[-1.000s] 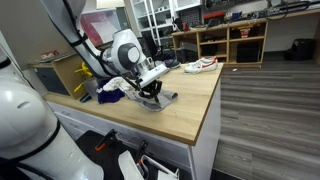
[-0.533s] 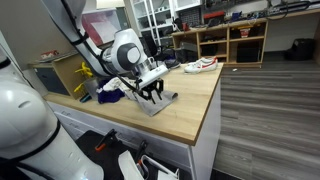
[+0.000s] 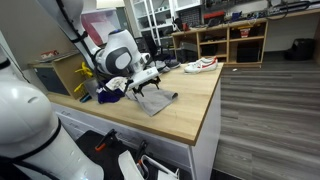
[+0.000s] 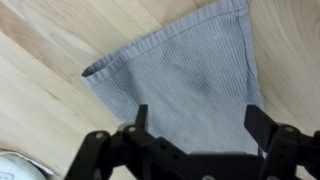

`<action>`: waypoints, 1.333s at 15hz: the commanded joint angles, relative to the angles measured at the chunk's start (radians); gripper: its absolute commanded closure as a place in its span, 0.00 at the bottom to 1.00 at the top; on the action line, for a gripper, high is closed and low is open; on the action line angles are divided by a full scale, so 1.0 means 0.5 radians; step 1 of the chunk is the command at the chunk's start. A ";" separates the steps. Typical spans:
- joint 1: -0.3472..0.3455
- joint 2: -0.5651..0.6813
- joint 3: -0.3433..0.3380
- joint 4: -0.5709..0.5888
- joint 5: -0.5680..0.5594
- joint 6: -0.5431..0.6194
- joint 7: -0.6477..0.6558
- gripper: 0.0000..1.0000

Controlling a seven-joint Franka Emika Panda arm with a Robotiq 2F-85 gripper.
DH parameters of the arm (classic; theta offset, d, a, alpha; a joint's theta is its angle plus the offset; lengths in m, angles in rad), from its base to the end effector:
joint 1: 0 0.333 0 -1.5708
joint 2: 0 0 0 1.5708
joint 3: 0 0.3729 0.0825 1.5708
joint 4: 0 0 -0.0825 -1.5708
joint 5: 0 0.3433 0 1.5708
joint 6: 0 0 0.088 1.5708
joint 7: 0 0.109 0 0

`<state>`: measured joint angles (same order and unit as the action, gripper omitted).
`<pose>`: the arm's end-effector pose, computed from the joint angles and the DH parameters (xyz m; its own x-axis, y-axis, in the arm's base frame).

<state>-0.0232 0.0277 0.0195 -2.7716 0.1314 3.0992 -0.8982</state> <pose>0.4013 -0.0124 0.3294 0.6893 0.6912 0.2170 0.6614 -0.7226 0.2010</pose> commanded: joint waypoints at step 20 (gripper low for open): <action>0.199 0.615 0.003 0.445 0.001 0.400 1.670 0.42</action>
<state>0.0572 0.3212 0.0258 -2.5764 0.1630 3.2921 -0.1438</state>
